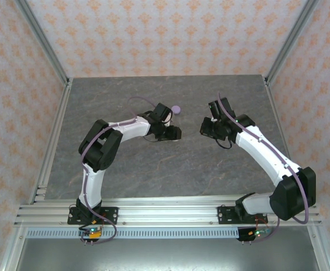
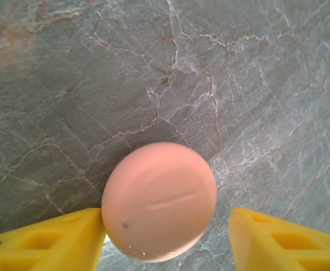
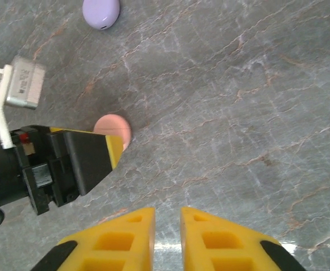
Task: Insert the wireless bluetooth earbuds into the charging case
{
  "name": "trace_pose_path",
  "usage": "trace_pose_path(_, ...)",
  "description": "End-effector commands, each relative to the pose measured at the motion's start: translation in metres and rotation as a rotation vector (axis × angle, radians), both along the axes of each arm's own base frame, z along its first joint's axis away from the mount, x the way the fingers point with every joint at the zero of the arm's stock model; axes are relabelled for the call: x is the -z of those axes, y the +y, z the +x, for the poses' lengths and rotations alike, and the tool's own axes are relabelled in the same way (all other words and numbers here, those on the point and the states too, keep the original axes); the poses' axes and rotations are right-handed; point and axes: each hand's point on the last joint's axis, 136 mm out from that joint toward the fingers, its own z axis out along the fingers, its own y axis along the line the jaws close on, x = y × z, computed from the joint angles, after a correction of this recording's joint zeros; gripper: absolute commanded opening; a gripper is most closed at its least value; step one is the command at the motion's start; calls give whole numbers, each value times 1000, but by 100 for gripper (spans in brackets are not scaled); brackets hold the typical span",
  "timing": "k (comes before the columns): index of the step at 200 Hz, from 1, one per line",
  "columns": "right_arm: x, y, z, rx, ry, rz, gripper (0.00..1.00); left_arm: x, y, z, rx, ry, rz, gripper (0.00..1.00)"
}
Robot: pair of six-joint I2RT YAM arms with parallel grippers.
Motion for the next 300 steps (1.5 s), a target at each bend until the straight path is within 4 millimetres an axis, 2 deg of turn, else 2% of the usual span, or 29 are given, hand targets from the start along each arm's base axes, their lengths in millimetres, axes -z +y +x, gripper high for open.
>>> trace_pose_path(1, 4, -24, 0, 50, -27, -108, 21, -14, 26, 5, -42, -46, 104, 68)
trace_pose_path(25, 3, -45, 6, 105, -75, -218, 24, -34, 48, 4, -55, -113, 180, 73)
trace_pose_path(29, 3, -50, 6, 116, -82, -241, 24, -32, 53, 3, -58, -113, 202, 73)
trace_pose_path(33, 2, -55, 7, 129, -96, -261, 25, -47, 57, 4, -67, -147, 206, 73)
trace_pose_path(48, -2, -74, 10, 187, -140, -352, 27, -60, 79, 0, -90, -189, 280, 74)
trace_pose_path(70, -9, -103, 11, 280, -195, -481, 36, -78, 117, -7, -138, -234, 388, 74)
trace_pose_path(91, -14, -122, 10, 332, -231, -569, 43, -96, 161, -15, -203, -275, 518, 74)
trace_pose_path(110, -19, -141, 9, 388, -280, -651, 49, -111, 200, -23, -270, -325, 633, 79)
trace_pose_path(139, -11, -149, 16, 381, -348, -656, 57, -124, 257, -30, -402, -384, 760, 84)
trace_pose_path(140, -16, -149, 16, 385, -364, -647, 57, -124, 259, -30, -406, -385, 765, 84)
trace_pose_path(170, -12, -156, 23, 393, -450, -592, 61, -128, 299, -33, -493, -437, 860, 94)
trace_pose_path(186, -3, -162, 28, 398, -458, -562, 62, -128, 312, -32, -521, -459, 874, 100)
trace_pose_path(221, 17, -174, 39, 388, -511, -523, 63, -129, 331, -25, -577, -552, 870, 100)
trace_pose_path(243, 28, -182, 44, 395, -533, -469, 65, -124, 331, -18, -558, -649, 825, 100)
trace_pose_path(249, 39, -184, 46, 392, -510, -456, 65, -121, 330, -16, -547, -672, 800, 100)
trace_pose_path(271, 52, -185, 54, 381, -505, -392, 67, -111, 331, -13, -532, -720, 742, 100)
trace_pose_path(300, 55, -176, 64, 331, -579, -352, 68, -95, 328, -7, -506, -753, 664, 100)
